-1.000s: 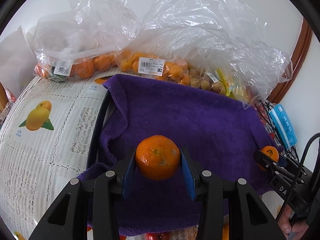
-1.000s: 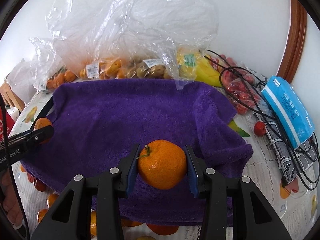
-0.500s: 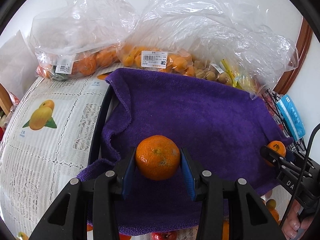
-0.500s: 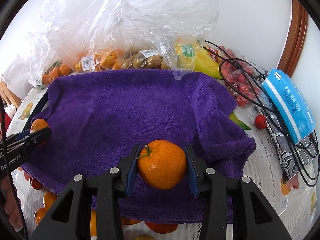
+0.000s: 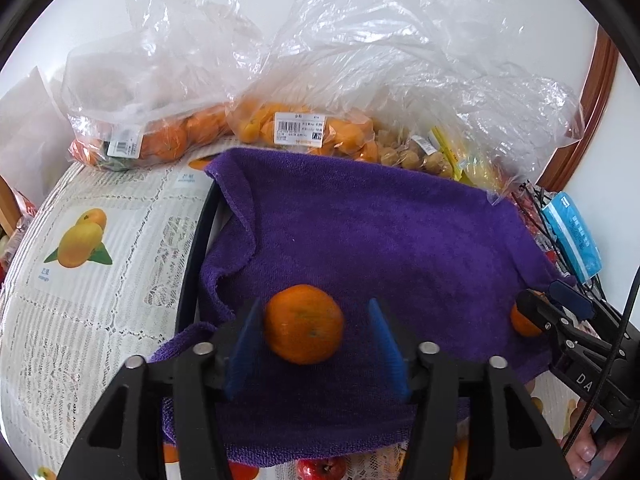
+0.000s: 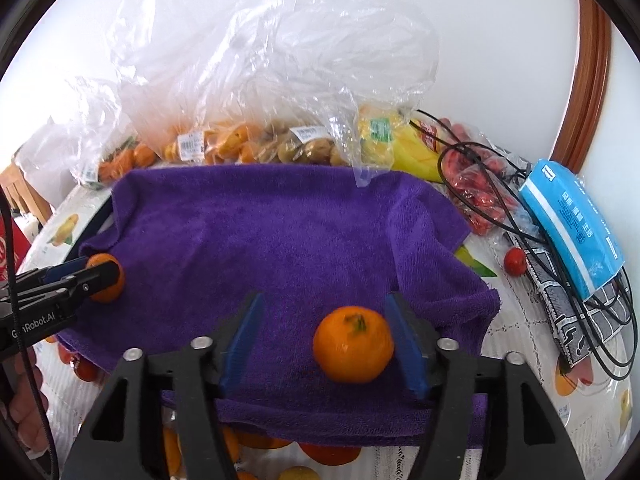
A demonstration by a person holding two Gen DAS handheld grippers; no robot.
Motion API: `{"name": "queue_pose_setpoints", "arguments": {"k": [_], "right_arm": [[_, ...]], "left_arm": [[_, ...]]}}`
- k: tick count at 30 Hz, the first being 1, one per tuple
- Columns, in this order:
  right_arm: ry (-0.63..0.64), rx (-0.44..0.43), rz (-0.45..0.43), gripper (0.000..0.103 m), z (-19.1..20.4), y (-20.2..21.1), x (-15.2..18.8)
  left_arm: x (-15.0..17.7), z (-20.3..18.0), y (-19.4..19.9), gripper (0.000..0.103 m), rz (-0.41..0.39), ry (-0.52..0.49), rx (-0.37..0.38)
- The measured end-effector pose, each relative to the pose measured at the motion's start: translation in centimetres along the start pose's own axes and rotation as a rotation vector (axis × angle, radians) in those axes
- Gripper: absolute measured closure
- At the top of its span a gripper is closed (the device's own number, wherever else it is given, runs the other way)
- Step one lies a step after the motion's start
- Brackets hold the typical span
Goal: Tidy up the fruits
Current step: 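Lower the oranges onto the purple towel and open both tools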
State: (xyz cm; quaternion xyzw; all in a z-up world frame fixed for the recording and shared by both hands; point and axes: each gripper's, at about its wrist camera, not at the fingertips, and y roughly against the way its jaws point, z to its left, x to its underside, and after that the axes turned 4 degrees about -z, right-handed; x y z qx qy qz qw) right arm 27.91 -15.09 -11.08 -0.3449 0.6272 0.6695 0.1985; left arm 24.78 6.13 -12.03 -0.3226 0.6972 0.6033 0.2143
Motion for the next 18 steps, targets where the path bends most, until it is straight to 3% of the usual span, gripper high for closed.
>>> {"name": "queue_pose_setpoints", "arguments": {"k": [12,18], "right_arm": [[-0.061,-0.043,-0.095,0.036,-0.8,2.2,-0.4],[-0.020,0.012,-0.152,0.036,-0.5,3.5,-0.6]], "left_arm": [[-0.2,-0.1,1.4,0.043,-0.054,-0.007,-0.006],[-0.2,0.5,1.8,0.043,-0.072,0.013,-0.011]]}}
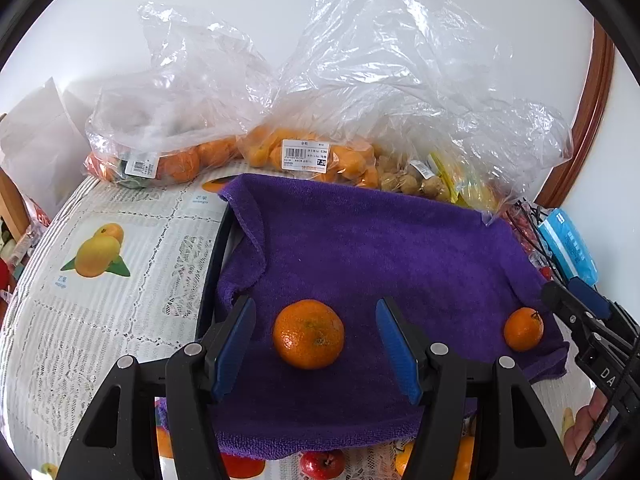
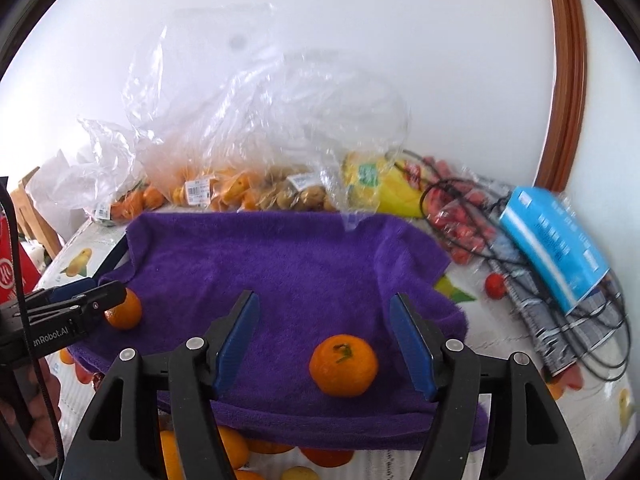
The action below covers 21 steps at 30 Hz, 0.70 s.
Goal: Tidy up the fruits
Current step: 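Lower the oranges onto the purple towel and open both tools, then withdraw both tools from the towel back toward the loose oranges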
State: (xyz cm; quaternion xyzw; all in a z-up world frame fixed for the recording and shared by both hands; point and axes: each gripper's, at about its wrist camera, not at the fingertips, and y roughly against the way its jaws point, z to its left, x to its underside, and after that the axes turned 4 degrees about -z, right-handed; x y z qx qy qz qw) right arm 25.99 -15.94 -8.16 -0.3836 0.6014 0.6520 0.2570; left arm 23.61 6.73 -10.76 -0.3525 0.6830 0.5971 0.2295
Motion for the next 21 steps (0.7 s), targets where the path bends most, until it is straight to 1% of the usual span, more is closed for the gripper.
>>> {"name": "queue_pose_setpoints", "arguments": {"k": [4,7,11,13,14,17,21], "right_arm": [[0.021,0.016,-0.065,0.036,0.3,1.7,-0.5],[0.007,0.022,-0.077,0.036,0.4,2.7,-0.6],[-0.033,0.011,-0.039,0.036,-0.1,4.1,0.2],[-0.038,0.029,-0.016,0.036,-0.5,4.7,1.0],[-0.040,0.031,-0.006,0.036,-0.6,5.0,1.5],[-0.058,0.035,0.043,0.036,-1.0,5.8,3.1],[-0.063,0.051,0.091,0.036,-1.3,7.3,5.8]], "left_arm": [[-0.1,0.2,0.6,0.043,-0.011,0.001,-0.001],[-0.1,0.2,1.3,0.043,-0.021,0.001,0.015],[0.3,0.3,2.3,0.043,-0.027,-0.014,0.008],[0.7,0.5,2.6,0.041,-0.019,-0.012,0.012],[0.9,0.7,2.8,0.039,-0.014,-0.009,0.021],[1.2,1.0,3.2,0.037,0.003,-0.003,0.052],[1.8,1.0,4.0,0.034,0.005,-0.004,0.081]]}}
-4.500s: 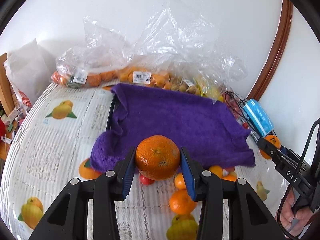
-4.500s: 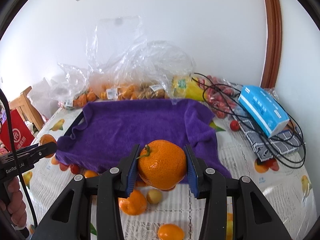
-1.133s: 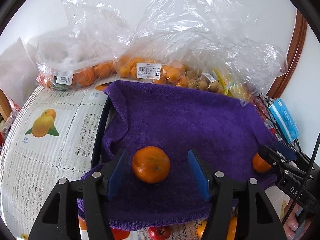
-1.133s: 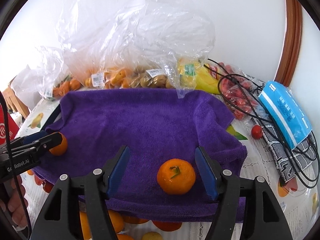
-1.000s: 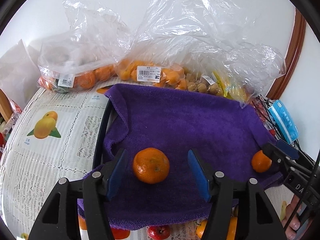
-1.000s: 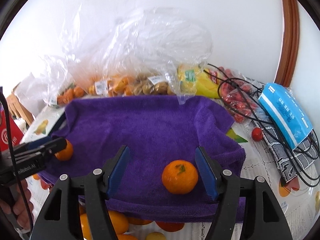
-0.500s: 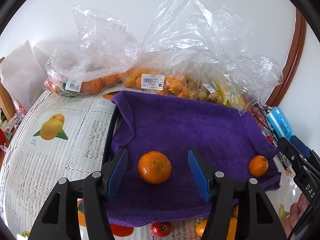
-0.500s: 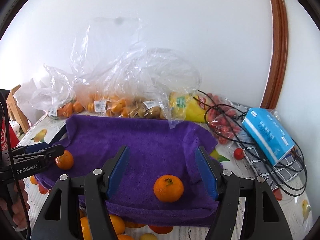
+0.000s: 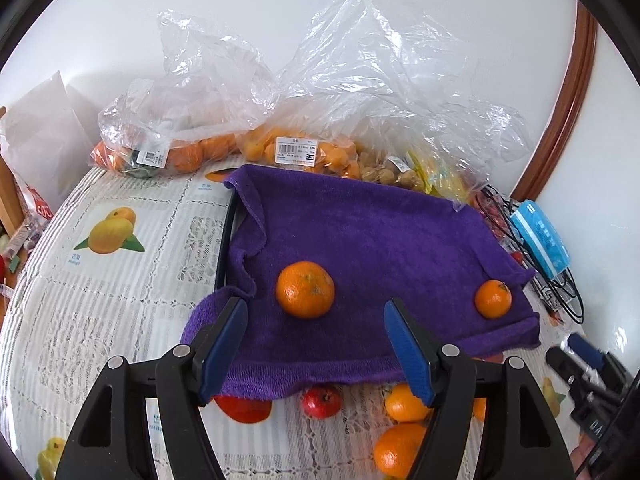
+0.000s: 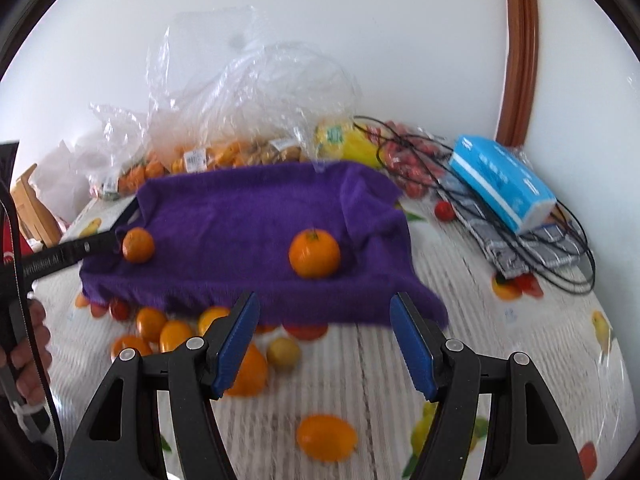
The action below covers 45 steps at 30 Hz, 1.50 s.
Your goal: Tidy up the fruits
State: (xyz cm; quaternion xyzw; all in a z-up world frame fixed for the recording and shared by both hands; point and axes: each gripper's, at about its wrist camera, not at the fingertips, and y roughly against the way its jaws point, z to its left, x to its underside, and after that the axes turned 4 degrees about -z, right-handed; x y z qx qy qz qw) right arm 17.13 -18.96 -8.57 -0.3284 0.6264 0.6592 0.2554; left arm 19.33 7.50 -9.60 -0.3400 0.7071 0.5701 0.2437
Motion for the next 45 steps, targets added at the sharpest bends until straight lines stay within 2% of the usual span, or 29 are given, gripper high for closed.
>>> {"name": "queue_pose_setpoints", "arguments": {"k": [5,8,9,17,22,26,34,39,45], "right_arm": [[0.008,0.009,0.062,0.038,-0.1,0.1,3.6],[0.001,0.011,0.132,0.065,-0.3,-0.9,5.5],[0.001,0.009,0.157,0.065,-0.3,-1.4,6.2],[0.006,0.019,0.141,0.066,-0.1,-0.4,6.8],[0.007,0.023,0.145,0.065,0.0,-0.1,7.0],[0.004,0.019,0.141,0.068,-0.1,0.3,7.2],[-0.019,-0.003,0.139,0.069,-0.4,0.4,7.3],[-0.011,-0.002,0.141,0.068,-0.3,0.3,7.3],[-0.015,-0.008,0.140,0.067,-0.3,0.3,7.3]], "left_arm": [[0.8,-0.4,0.8,0.033,-0.007,-0.023,0.019],[1.1,-0.3,1.1,0.033,-0.002,-0.016,0.025],[1.2,-0.2,1.1,0.033,-0.001,-0.015,0.031],[2.7,0.0,1.4,0.033,0.015,-0.019,0.055],[3.7,-0.6,1.7,0.033,0.031,-0.038,0.119],[4.8,-1.6,1.8,0.033,0.048,-0.076,0.139],[6.9,-3.2,0.8,0.033,0.128,-0.125,0.189],[8.0,-3.9,0.0,0.036,0.184,-0.137,0.197],[8.8,-4.7,0.2,0.051,0.145,-0.187,0.139]]}}
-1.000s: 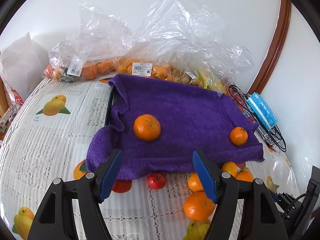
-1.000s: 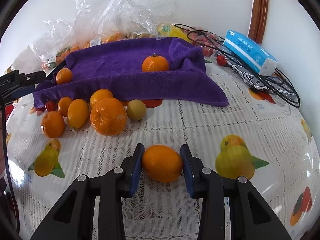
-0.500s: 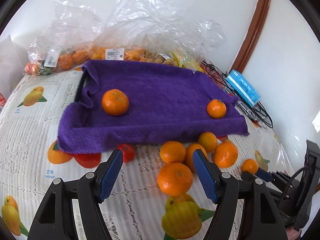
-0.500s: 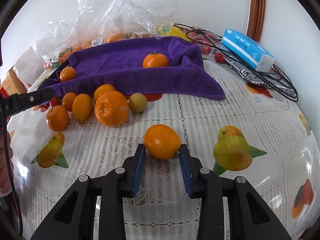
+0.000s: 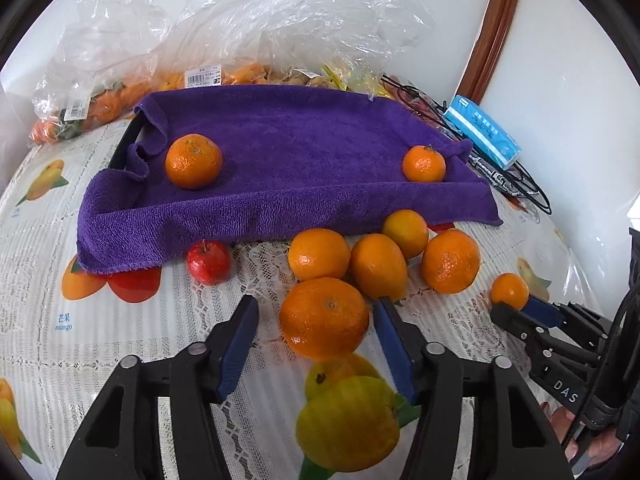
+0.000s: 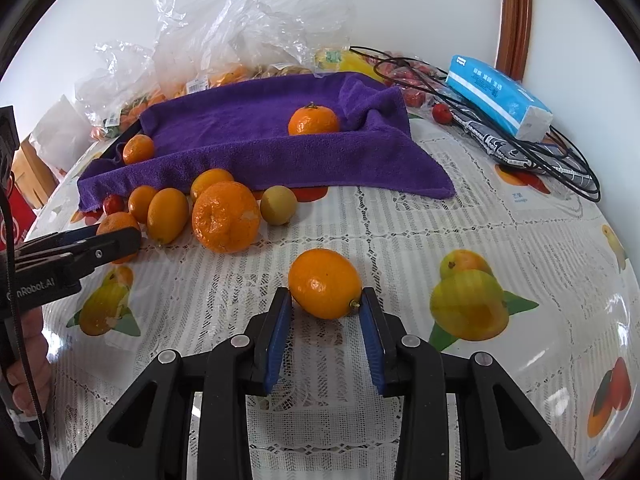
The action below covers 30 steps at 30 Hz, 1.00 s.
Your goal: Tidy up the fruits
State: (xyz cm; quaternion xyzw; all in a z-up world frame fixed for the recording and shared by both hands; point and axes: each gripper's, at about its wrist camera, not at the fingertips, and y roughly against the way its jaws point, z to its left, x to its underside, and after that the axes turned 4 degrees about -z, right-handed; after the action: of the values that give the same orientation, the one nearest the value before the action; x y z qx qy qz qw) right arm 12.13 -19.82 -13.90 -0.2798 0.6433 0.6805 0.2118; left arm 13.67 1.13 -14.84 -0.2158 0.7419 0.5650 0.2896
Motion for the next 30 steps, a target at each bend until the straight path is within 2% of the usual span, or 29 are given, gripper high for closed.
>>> {"name": "queue_pose_setpoints", "arguments": {"k": [3,14,16,17,21,23,27,30], "right_arm": [[0.000,0.000,0.000,0.067,0.0,0.0,0.0],[-0.004,-0.046,-0.028,0.071,0.0,0.6,0.0],[0.017,-0.038,-0.050,0.081,0.4,1.2,-0.4],[0.021,-0.039,-0.056,0.093,0.5,1.5,-0.6],[0.038,-0.089,-0.069,0.093,1.2,1.8,-1.7],[0.062,-0.047,-0.055,0.093,1.6,1.1,-1.6],[0.037,-0.065,-0.008,0.092,1.0,-0.3,-1.0],[0.019,-0.063,-0.006,0.090,0.1,-0.7,-1.0]], "left_arm": [[0.2,-0.5,-0.2,0.062,-0.003,-0.024,-0.009],[0.1,0.3,0.6,0.063,-0.021,0.017,-0.007],[0.1,0.6,1.2,0.063,-0.027,0.032,-0.006],[0.0,0.7,1.5,0.063,-0.030,0.038,-0.010],[-0.5,0.8,2.3,0.063,-0.043,0.056,-0.005],[-0.5,0.7,2.5,0.063,-0.048,0.048,-0.018],[-0.2,1.1,2.3,0.063,-0.034,0.062,-0.018],[-0.2,1.3,2.1,0.063,-0.024,0.070,-0.022]]}}
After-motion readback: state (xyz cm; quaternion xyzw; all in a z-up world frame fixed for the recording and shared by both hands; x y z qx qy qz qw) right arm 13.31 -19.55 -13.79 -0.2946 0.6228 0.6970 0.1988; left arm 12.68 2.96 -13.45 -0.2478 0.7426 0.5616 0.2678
